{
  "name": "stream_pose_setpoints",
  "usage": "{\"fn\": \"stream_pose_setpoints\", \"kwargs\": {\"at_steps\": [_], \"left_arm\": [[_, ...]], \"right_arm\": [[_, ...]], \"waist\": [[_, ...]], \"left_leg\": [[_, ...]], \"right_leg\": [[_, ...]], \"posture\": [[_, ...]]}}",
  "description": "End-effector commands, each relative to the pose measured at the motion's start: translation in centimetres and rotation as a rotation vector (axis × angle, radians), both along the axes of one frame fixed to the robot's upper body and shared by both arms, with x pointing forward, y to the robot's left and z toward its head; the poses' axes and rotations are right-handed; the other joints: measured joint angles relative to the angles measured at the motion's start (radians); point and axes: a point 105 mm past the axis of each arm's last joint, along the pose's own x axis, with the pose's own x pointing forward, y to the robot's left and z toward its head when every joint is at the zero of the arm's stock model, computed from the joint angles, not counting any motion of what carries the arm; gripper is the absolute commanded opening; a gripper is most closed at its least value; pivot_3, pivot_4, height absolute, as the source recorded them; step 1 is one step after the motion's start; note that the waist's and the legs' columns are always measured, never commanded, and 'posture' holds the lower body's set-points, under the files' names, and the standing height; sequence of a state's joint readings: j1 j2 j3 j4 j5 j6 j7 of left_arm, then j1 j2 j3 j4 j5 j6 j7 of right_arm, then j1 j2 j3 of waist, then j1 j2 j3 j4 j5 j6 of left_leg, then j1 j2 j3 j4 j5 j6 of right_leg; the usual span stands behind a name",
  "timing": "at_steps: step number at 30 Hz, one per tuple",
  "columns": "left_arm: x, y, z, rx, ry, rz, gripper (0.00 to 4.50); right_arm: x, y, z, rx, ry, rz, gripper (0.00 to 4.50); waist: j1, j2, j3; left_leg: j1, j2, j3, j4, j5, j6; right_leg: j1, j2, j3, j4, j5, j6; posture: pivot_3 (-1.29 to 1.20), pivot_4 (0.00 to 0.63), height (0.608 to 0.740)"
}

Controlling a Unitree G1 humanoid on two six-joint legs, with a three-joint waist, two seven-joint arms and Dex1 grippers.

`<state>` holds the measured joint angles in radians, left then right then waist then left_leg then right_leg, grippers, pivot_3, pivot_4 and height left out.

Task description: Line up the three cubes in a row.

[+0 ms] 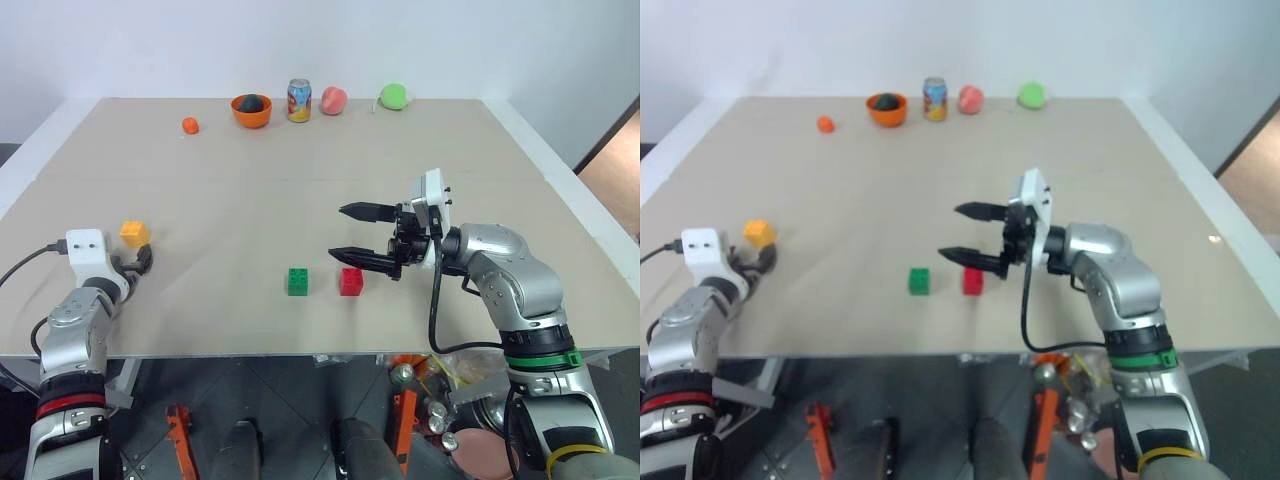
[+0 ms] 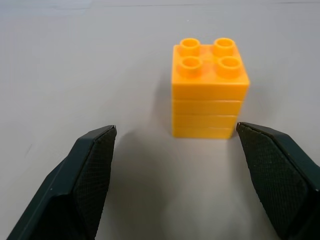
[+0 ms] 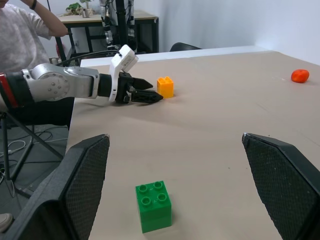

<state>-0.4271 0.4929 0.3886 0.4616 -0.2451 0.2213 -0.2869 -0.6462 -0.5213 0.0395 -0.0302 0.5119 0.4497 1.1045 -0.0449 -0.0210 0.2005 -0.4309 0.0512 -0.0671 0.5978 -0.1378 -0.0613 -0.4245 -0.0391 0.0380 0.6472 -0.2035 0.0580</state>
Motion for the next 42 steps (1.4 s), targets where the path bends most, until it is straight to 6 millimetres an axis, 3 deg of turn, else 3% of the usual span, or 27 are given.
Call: {"fn": "stream_pose_setpoints", "kwargs": {"at_steps": [1,16,18,24,31,34,37,40,42], "left_arm": [[0.4,0.5,1.1,0.027,-0.032,-0.004,3.97],[2.2,-0.9,0.5,0.042,-0.008,-0.057,3.97],[2.3,-1.1,0.4,0.044,-0.007,-0.061,3.58],[2.6,-1.6,0.6,0.034,-0.021,-0.070,1.47],[3.0,-2.3,1.6,0.044,-0.055,-0.123,1.33],[3.1,-4.0,3.3,0.076,-0.139,-0.257,1.33],[2.3,-7.3,4.8,0.188,-0.223,-0.523,1.33],[-0.1,-10.8,4.0,0.331,-0.212,-0.863,1.33],[-1.5,-11.9,3.0,0.391,-0.181,-1.028,1.33]], "right_arm": [[-0.5,-0.3,1.6,0.024,-0.059,0.005,4.40],[-0.3,-0.4,1.5,0.024,-0.057,-0.012,4.40],[-0.3,-0.4,1.5,0.023,-0.057,-0.016,4.40],[-0.2,-0.5,1.5,0.025,-0.057,-0.025,4.40],[0.0,-0.8,1.6,0.020,-0.061,-0.035,4.40],[-0.1,-1.1,1.8,0.016,-0.063,-0.041,4.40],[-0.2,-1.9,1.9,0.011,-0.061,-0.049,4.40],[-0.3,-2.8,1.9,0.001,-0.053,-0.061,4.40],[-0.5,-3.3,1.9,-0.006,-0.051,-0.066,4.40]], "waist": [[0.000,0.000,0.000],[0.001,0.000,0.000],[0.001,0.000,0.000],[0.001,0.000,0.000],[0.001,0.000,0.000],[0.001,0.000,0.000],[0.002,0.000,0.000],[0.001,0.000,0.000],[-0.001,0.000,0.000]], "left_leg": [[0.000,0.000,0.000,0.000,0.000,0.000],[0.000,0.000,0.000,0.000,0.000,0.000],[0.000,0.000,0.000,0.000,0.000,0.000],[0.000,0.000,0.000,0.000,0.000,0.000],[0.000,0.000,0.000,0.000,0.000,0.000],[0.000,0.000,0.000,0.000,0.000,0.000],[-0.001,0.000,0.000,0.000,0.000,0.000],[-0.002,0.000,0.000,0.000,0.000,-0.002],[-0.002,0.000,0.000,-0.001,-0.001,-0.003]], "right_leg": [[0.000,0.000,0.000,0.000,0.000,0.000],[0.000,0.000,0.000,0.000,0.000,0.000],[0.000,0.000,0.000,0.000,0.000,0.000],[0.000,0.000,0.000,0.000,0.000,0.000],[0.000,0.000,0.000,0.000,0.000,0.001],[0.000,0.000,0.000,0.000,0.000,0.001],[-0.001,0.000,0.000,0.000,0.000,0.001],[-0.001,-0.001,0.000,-0.001,0.000,0.001],[-0.001,-0.001,0.000,-0.001,-0.002,0.001]], "posture": [[0.00,0.150,0.740],[0.00,0.150,0.740],[0.00,0.150,0.740],[0.00,0.150,0.740],[0.00,0.150,0.740],[0.00,0.150,0.740],[0.00,0.150,0.740],[0.00,0.150,0.740],[0.00,0.150,0.740]]}}
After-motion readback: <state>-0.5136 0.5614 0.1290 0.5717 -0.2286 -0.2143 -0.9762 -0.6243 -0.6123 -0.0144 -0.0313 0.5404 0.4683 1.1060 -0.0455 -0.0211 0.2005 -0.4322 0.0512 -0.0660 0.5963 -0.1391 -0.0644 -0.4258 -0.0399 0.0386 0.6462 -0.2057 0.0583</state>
